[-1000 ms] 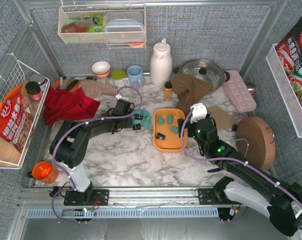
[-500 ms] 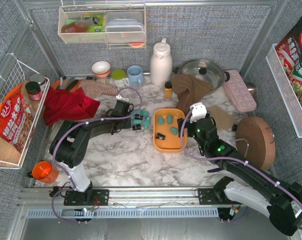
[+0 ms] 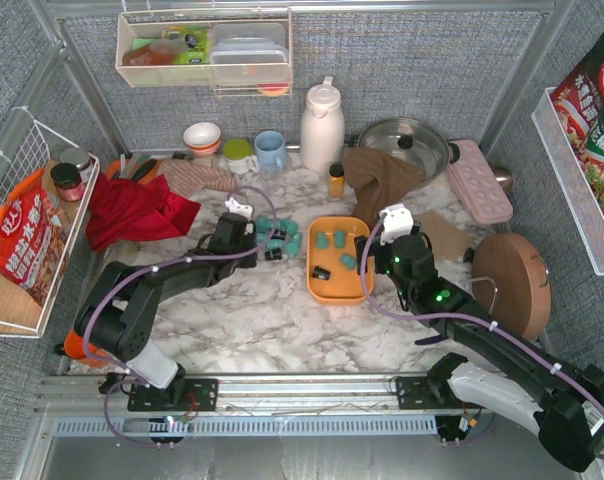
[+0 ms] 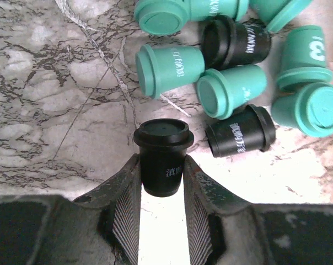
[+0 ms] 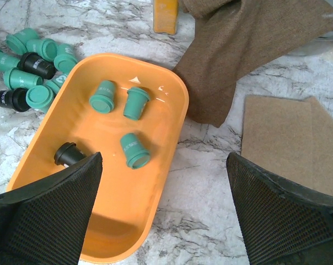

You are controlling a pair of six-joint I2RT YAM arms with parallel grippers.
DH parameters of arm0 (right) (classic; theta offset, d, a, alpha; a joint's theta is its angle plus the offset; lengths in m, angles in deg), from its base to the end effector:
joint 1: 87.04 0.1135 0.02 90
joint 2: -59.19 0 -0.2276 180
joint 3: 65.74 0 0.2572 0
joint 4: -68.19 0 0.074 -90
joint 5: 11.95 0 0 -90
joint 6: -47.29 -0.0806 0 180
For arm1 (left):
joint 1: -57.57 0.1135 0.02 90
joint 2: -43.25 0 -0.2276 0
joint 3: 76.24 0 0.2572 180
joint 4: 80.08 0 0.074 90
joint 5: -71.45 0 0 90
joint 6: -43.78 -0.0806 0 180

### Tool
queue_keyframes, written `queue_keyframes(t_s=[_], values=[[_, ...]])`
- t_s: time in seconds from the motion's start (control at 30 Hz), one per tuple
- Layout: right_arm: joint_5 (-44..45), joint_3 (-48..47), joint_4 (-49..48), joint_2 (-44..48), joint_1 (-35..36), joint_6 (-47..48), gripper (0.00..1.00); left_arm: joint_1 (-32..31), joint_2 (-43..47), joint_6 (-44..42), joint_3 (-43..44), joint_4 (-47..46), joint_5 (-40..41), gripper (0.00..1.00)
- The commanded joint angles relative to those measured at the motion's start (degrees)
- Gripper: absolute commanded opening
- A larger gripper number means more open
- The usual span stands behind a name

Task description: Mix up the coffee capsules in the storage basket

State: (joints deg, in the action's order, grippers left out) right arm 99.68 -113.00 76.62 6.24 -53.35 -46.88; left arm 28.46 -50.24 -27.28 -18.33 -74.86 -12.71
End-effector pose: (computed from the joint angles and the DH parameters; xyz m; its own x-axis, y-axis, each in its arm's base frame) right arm 0.2521 0.1324 0.2333 -0.2183 -0.0643 -0.9738 -0.2029 0.9790 -0.0192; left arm 0.3183 -0.1678 0.0903 -0.6752 0.0064 -0.7376 0.2088 0.9607 -0.1828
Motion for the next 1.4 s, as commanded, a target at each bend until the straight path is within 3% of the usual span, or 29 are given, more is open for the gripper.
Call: queue_keyframes(t_s=[0.0, 0.3, 0.73, 1.07, 1.37], values=[[-0.2, -1.2, 0.7, 0.0, 0.0, -0.6, 0.99, 0.0, 4.0, -2.0, -2.9, -6.6, -1.3, 0.24], [-2.1, -2.2, 2.9, 0.2, 0.0, -1.6, 0.99, 0.0, 16.4, -2.8, -17.5, -25.1, -2.8, 0.22], [-14.5, -8.0, 7.9, -3.5, 0.3, -6.9, 0.99, -0.9, 31.0, -12.5, -35.3, -50.0, -21.8, 0.22], [-19.2, -14.9, 8.2, -13.3, 4.6, -10.5, 0.94, -1.8, 20.8, -15.3, -37.6, -68.2, -28.5, 0.22], [-19.6, -16.9, 0.3, -18.8, 11.1, -13.0, 0.87, -2.1, 9.2, -13.8, -36.6, -86.4, -35.3, 0.2]])
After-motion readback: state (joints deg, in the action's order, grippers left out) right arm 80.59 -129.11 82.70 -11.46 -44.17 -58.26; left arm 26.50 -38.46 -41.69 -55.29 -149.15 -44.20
